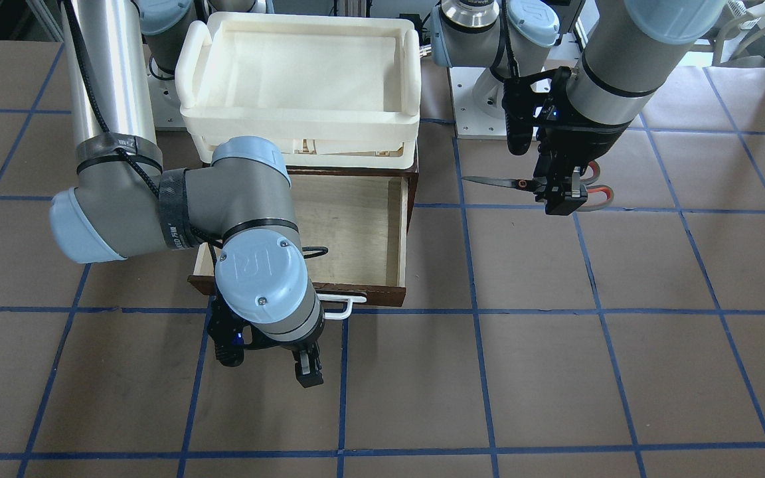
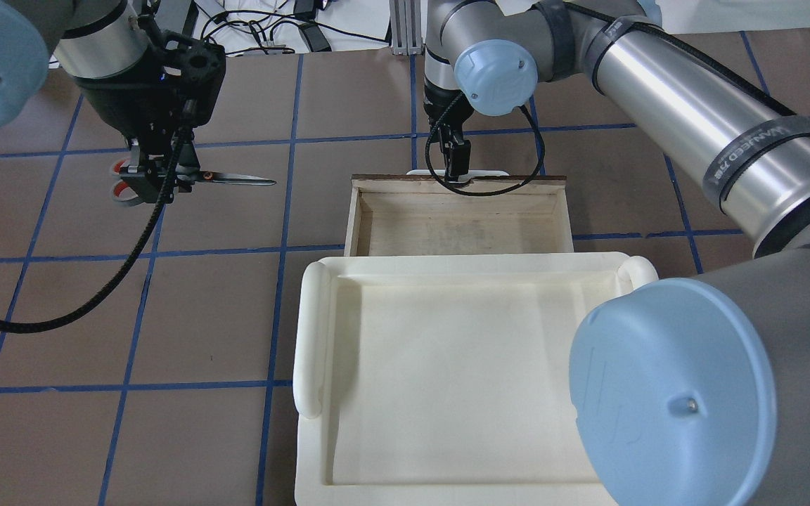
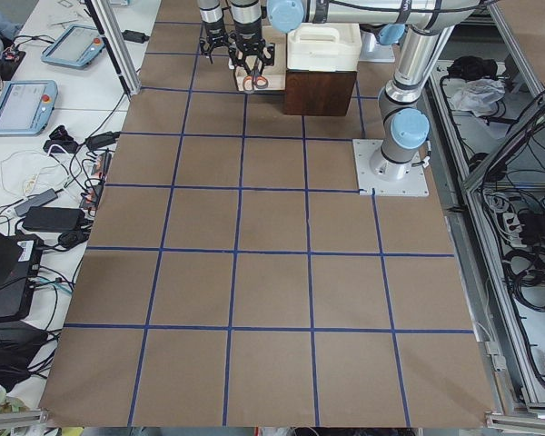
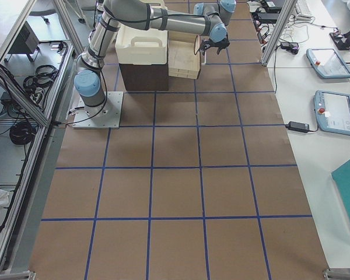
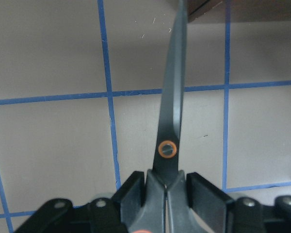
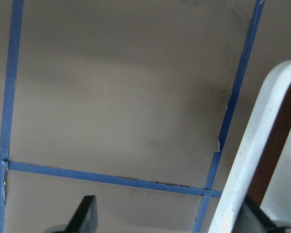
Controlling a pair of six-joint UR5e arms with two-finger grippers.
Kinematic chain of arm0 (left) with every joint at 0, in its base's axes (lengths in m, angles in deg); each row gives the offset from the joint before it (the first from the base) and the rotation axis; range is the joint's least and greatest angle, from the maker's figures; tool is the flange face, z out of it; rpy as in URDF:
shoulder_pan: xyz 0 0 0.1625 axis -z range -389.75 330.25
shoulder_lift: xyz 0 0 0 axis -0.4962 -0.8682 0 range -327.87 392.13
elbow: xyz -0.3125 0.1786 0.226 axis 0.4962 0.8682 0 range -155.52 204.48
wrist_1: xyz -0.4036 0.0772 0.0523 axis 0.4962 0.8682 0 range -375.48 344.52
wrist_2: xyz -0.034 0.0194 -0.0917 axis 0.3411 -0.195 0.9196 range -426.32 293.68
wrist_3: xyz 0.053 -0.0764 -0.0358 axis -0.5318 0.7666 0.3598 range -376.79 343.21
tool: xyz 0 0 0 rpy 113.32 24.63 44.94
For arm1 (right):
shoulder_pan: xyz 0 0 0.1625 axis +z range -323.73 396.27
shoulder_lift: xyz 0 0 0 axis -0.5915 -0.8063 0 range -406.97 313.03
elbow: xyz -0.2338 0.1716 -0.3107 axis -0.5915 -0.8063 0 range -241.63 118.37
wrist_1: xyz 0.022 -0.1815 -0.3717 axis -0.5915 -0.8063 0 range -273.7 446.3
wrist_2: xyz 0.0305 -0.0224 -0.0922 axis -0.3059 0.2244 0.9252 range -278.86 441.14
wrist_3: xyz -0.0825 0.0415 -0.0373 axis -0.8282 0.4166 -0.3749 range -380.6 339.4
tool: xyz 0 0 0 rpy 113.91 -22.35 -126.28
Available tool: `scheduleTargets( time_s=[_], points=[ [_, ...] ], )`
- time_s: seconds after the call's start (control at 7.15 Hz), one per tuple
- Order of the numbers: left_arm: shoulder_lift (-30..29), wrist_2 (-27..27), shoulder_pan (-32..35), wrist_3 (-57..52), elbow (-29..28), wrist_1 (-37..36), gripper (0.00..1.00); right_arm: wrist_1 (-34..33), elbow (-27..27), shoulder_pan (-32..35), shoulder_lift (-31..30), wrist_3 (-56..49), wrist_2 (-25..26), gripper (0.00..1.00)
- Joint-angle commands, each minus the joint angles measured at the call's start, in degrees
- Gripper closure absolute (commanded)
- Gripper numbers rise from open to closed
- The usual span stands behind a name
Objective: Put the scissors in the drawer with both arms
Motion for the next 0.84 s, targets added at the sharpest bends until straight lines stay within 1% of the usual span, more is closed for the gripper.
scheduleTargets(
  time_s=[0.0, 0.14, 0.28, 0.42, 0.56, 0.7],
  points=[
    [0.0, 0.1, -0.3, -0.2, 0.1, -0.1, 1.00, 1.7, 0.2, 0.0, -3.5, -0.3, 0.0, 0.00],
    [0.0, 0.6, -0.1, 0.0, 0.1, -0.2, 1.00, 3.9, 0.1, 0.0, -5.2, -3.5, 1.3, 0.00],
    [0.0, 1.3, 0.7, 0.9, 0.1, -0.2, 1.00, 4.3, 0.5, -0.2, -7.5, -11.1, 4.3, 0.00],
    [-0.2, 2.7, 3.7, 2.6, -0.2, -0.4, 1.00, 5.0, 1.0, -0.8, -9.7, -18.1, 6.0, 0.00],
    [-0.6, 2.7, 7.6, 7.5, -0.4, -0.5, 1.00, 7.1, 1.1, -2.8, -11.7, -26.8, 7.8, 0.00],
    [-1.4, 2.8, 9.9, 9.4, -0.5, -2.3, 1.00, 9.0, 1.2, -6.0, -14.2, -35.6, 7.9, 0.00]
  ],
)
